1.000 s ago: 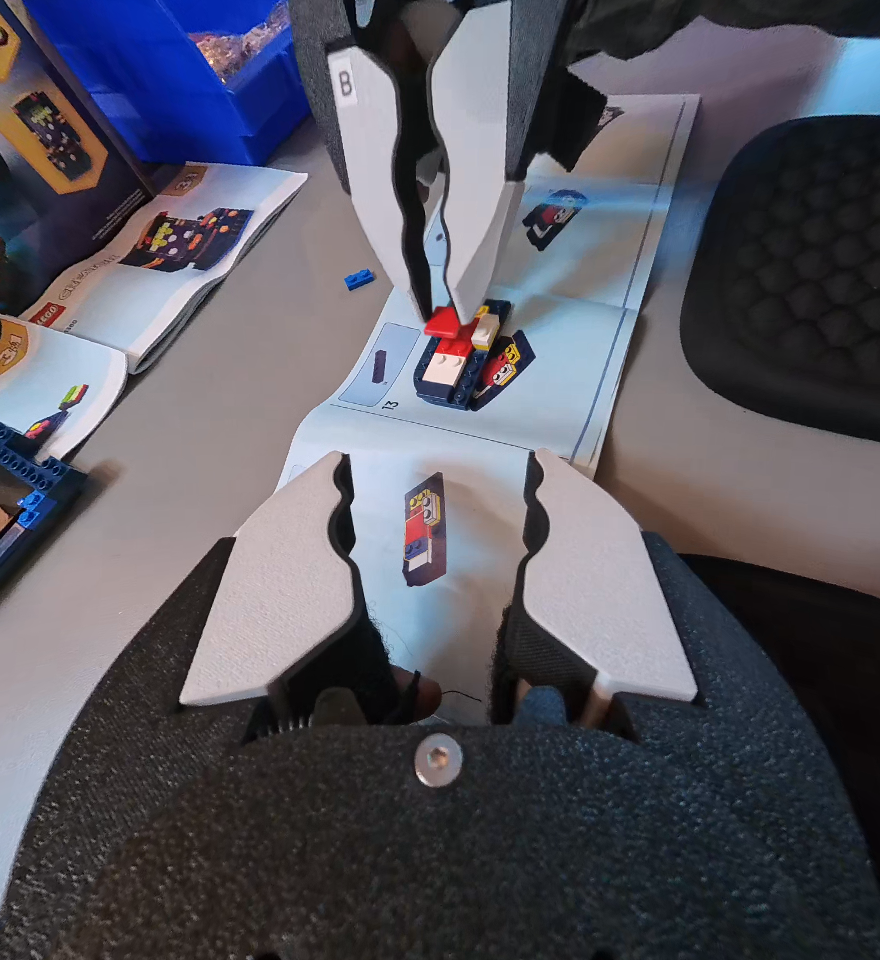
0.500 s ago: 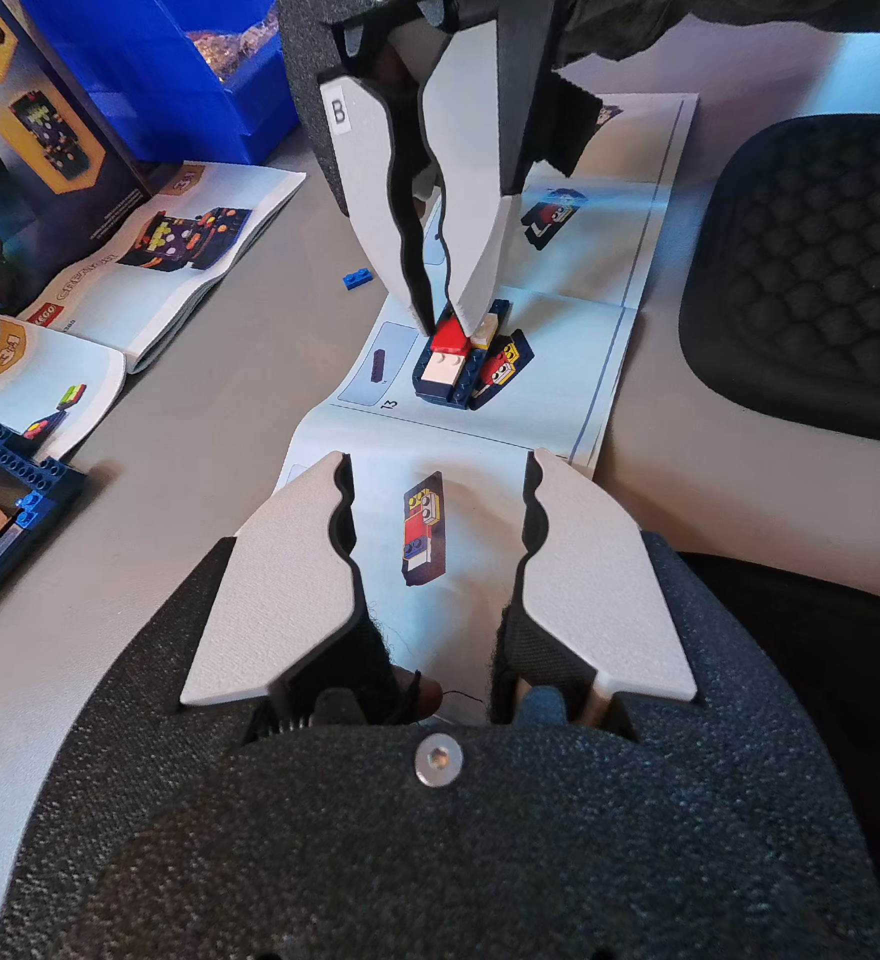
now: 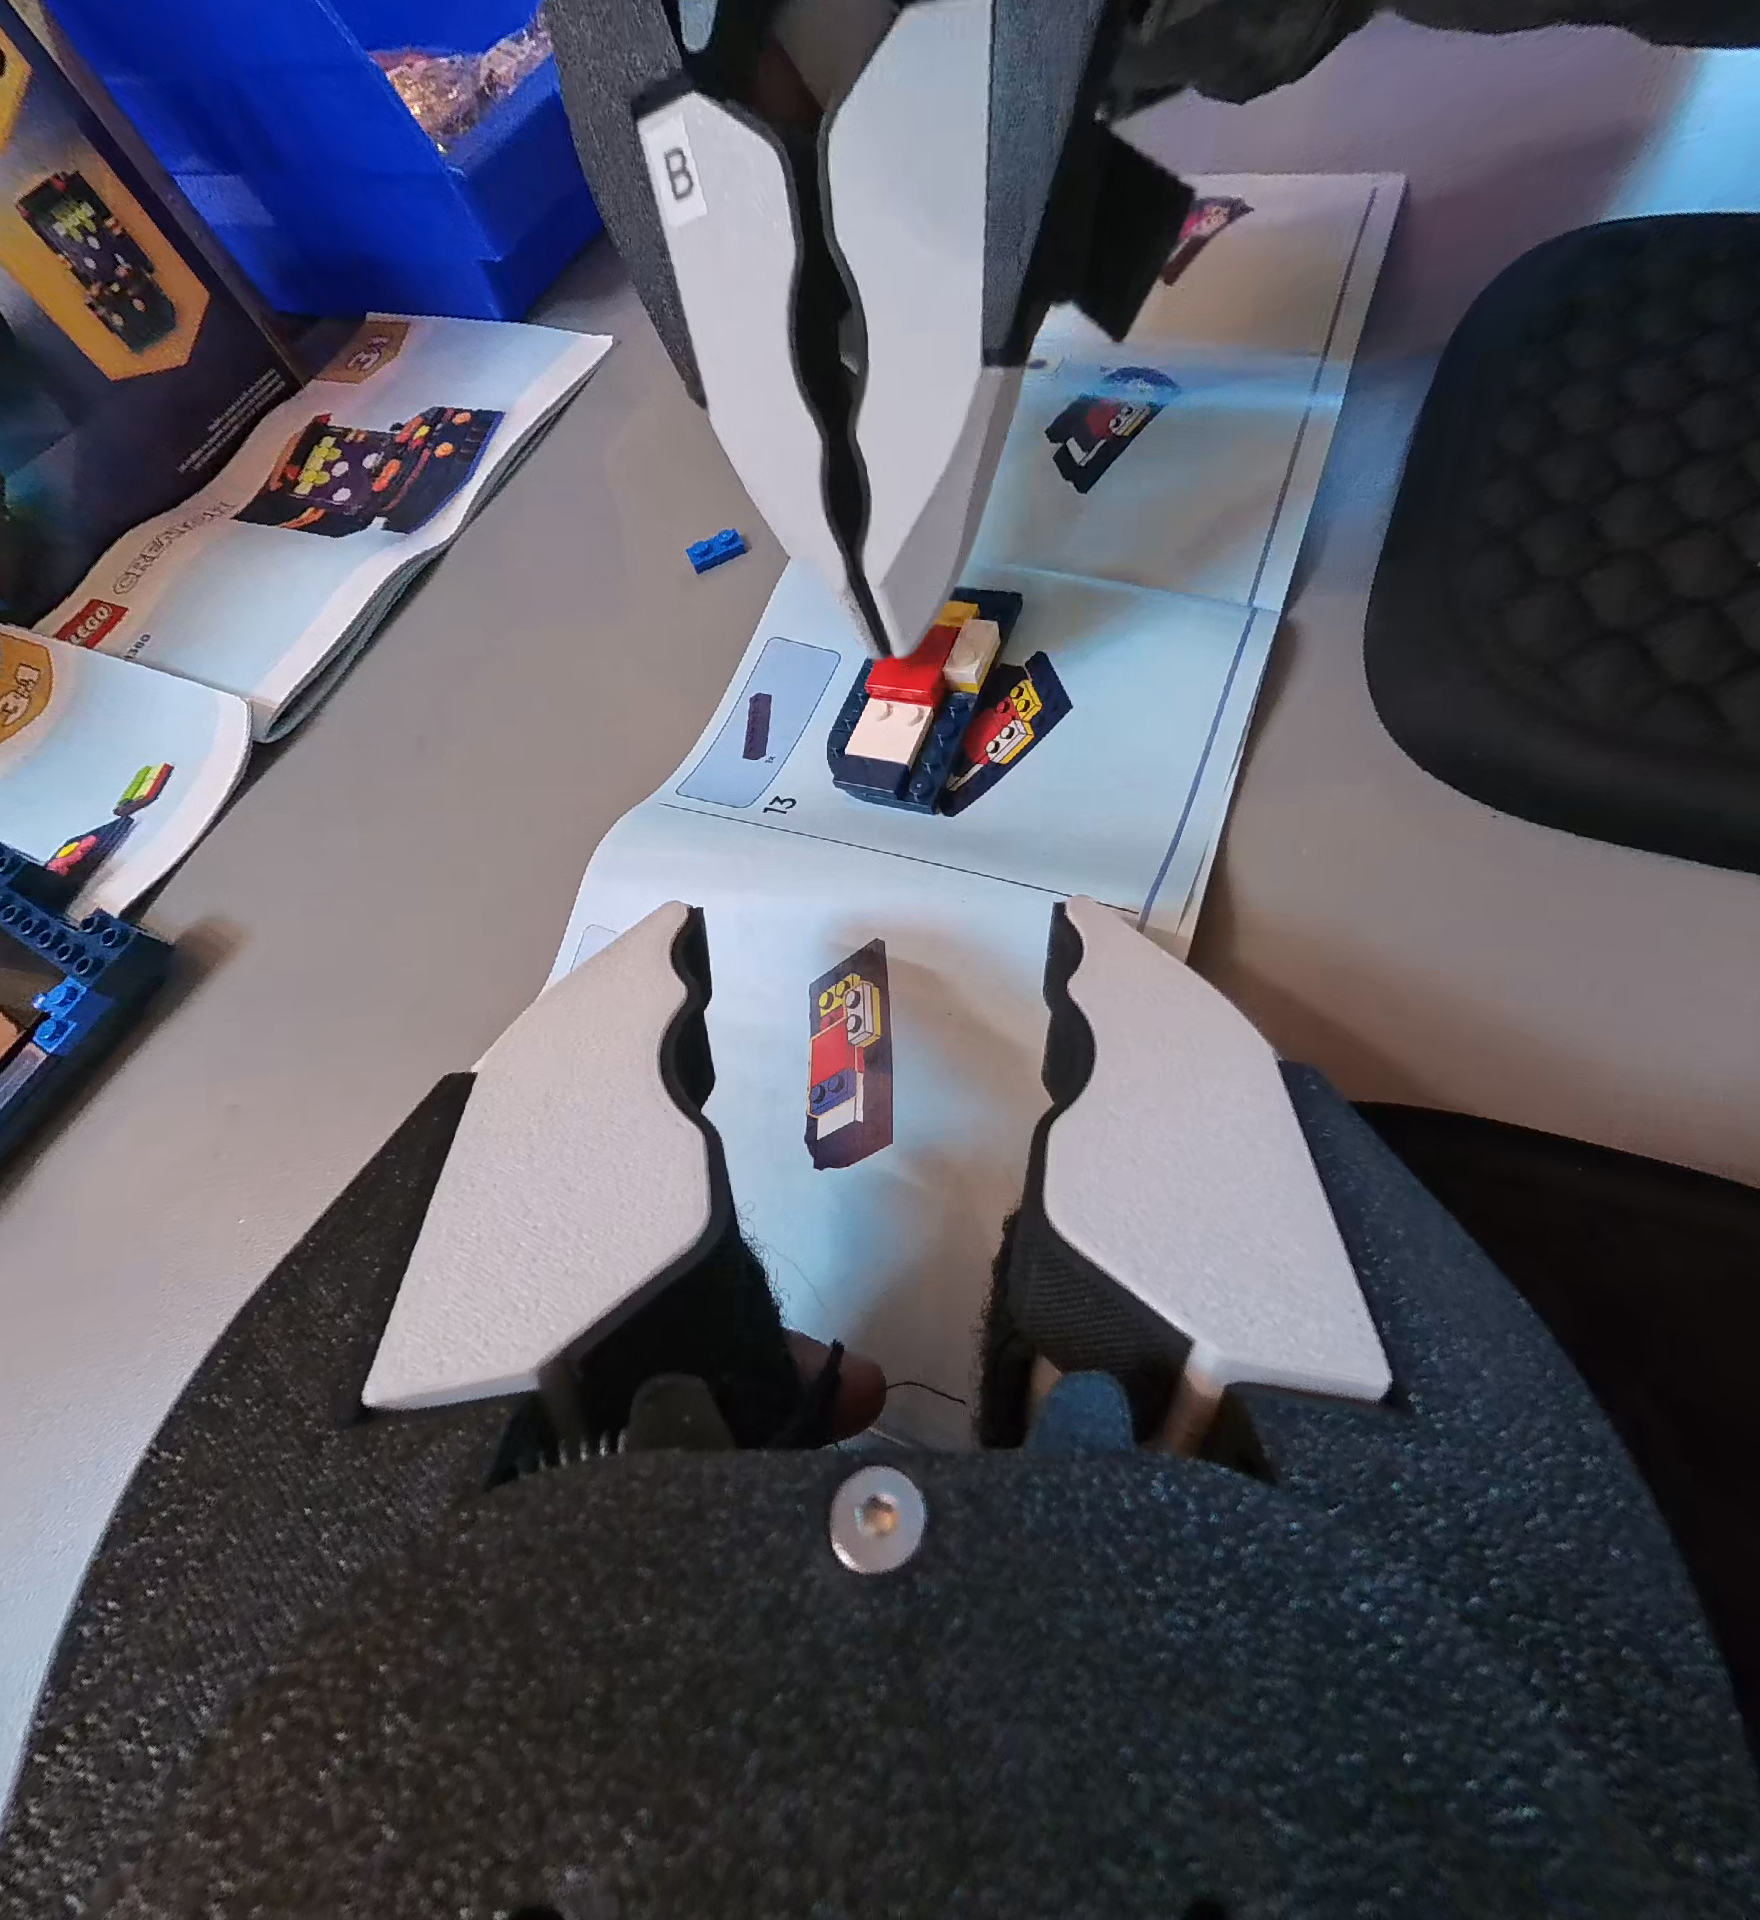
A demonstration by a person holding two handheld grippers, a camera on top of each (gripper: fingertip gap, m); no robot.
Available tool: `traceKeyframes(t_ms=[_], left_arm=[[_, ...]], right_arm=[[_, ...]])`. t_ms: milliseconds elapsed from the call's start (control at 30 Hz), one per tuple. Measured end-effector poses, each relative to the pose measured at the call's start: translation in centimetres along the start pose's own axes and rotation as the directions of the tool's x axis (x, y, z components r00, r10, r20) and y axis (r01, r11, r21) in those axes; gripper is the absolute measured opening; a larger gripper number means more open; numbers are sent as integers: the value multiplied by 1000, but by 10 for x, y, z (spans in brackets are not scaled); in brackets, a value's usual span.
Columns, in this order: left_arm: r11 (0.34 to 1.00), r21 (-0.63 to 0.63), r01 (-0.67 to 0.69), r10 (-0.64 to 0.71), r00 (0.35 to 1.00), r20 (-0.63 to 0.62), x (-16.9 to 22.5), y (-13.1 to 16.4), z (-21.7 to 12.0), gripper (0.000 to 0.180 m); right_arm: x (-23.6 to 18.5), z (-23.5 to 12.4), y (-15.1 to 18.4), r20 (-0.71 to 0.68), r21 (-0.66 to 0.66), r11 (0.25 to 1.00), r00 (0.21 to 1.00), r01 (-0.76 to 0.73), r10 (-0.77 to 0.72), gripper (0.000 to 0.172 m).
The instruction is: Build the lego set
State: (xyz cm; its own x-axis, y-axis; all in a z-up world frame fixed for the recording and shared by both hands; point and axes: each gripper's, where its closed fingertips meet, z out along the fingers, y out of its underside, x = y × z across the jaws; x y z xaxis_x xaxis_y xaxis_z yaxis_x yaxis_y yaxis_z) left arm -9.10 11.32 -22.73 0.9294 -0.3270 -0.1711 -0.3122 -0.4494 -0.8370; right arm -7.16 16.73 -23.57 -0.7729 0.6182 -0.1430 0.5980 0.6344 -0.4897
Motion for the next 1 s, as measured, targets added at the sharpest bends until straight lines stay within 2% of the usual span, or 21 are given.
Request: traceKeyframes(t_ms=[133,267,333,533,667,800,933,1000], left_arm=[[1000,0,2,-2,1000,2,-1,0,0,62],[1000,1,4,-4,1000,4,-1,0,0,62],[1000,2,7,-7,1000,5,-1,0,0,61],[1000,16,17,-17,1000,24,-4,-2,-2,61],[981,112,159,-166,985,51,-18,-19,-14,62],[892,208,401,-396,916,-67,-23,-40,-28,63],[716,236,657,-622,754,-211,-28,-50,-36,46],[632,226,741,-691,671,-269,-28,-52,-37,45]], right_arm=[[1,-3,-2,-15,23,1000,1000,-7,7,2],[-5,-7,5,-32,44,998,999,-36,38,47],[-8,-1,16,-72,23,1000,997,-11,13,60],[-5,10,21,-156,92,995,988,23,-8,50],[0,10,21,-188,140,989,982,42,-16,33],[0,8,19,-183,181,982,983,56,-22,33],[-3,-2,13,-177,211,975,984,65,-27,33],[-7,-8,10,-168,209,975,985,70,-35,33]])
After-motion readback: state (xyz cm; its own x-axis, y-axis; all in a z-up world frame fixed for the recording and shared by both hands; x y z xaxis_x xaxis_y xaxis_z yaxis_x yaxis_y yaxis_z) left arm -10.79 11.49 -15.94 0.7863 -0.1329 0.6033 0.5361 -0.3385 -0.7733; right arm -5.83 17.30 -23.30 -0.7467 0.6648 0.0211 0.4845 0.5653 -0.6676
